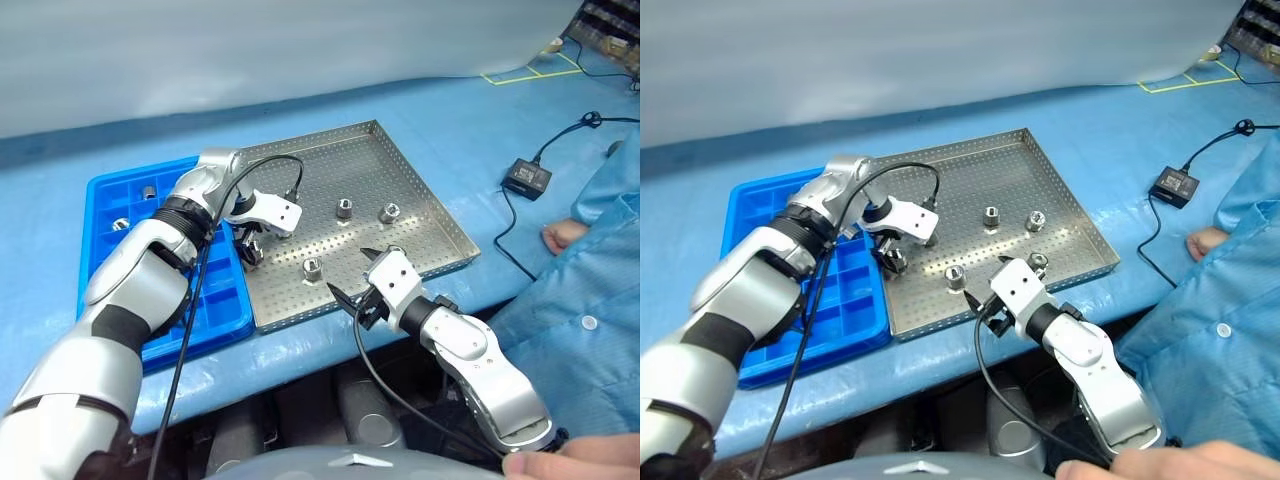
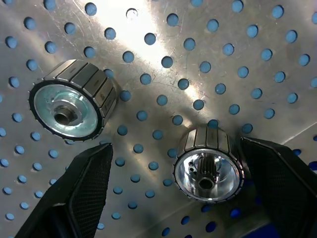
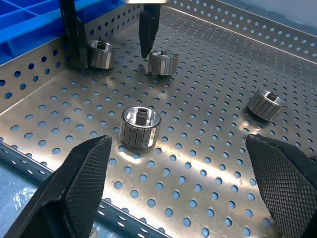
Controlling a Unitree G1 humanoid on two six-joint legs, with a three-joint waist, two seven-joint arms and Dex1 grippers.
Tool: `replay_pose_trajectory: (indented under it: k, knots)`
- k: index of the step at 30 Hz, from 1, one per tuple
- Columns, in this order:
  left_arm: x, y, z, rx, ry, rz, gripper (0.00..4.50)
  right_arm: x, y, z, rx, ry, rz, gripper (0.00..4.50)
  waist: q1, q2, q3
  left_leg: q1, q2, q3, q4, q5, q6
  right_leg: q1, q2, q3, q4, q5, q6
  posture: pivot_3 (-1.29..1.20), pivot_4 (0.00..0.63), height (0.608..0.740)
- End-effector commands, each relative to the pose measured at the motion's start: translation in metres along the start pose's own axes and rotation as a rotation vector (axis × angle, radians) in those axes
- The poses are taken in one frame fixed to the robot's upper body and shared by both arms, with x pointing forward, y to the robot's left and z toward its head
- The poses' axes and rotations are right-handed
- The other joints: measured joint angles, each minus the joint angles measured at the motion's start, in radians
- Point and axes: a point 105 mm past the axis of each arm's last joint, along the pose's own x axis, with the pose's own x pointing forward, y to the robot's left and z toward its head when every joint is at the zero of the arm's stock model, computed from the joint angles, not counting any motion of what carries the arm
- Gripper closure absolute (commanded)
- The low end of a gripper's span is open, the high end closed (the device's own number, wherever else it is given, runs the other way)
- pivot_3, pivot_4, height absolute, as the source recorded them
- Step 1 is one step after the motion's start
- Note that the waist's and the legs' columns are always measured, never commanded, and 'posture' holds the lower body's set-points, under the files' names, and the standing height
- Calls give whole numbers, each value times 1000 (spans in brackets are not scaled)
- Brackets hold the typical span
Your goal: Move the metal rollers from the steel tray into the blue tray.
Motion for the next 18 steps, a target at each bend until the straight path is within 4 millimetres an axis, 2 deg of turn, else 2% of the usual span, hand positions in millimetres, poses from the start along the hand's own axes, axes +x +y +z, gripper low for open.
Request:
replay_pose_trajectory:
  k: [1,3,4,9,15,18]
  knots:
    - [-4,2,3,15,-1,4,926,0,-2,12,-24,-51,-15,0,0,0,0,0,0,0,0,0,0,0,0,0,0,0,0,-396,150,740]
    - [-4,2,4,20,3,4,1542,1,-3,12,-27,-52,-17,0,0,0,0,0,0,0,0,0,0,0,0,0,0,0,0,-395,150,740]
    - [-5,2,3,22,5,3,1542,1,-4,12,-27,-52,-20,0,0,0,0,0,0,0,0,0,0,0,0,0,0,0,0,-394,150,740]
    - [-6,1,-1,26,20,6,2892,2,-6,11,-28,-49,-30,0,0,0,0,0,0,0,0,0,0,0,0,0,0,1,1,-385,150,740]
    - [-10,2,-6,18,22,18,2936,6,-8,11,-26,-50,-32,0,1,0,0,1,0,0,1,0,0,0,0,1,1,1,1,-375,150,740]
    - [-14,9,0,-11,-27,64,2936,7,-7,12,-24,-52,-27,0,3,0,0,1,0,0,1,0,0,0,0,1,1,1,1,-369,150,740]
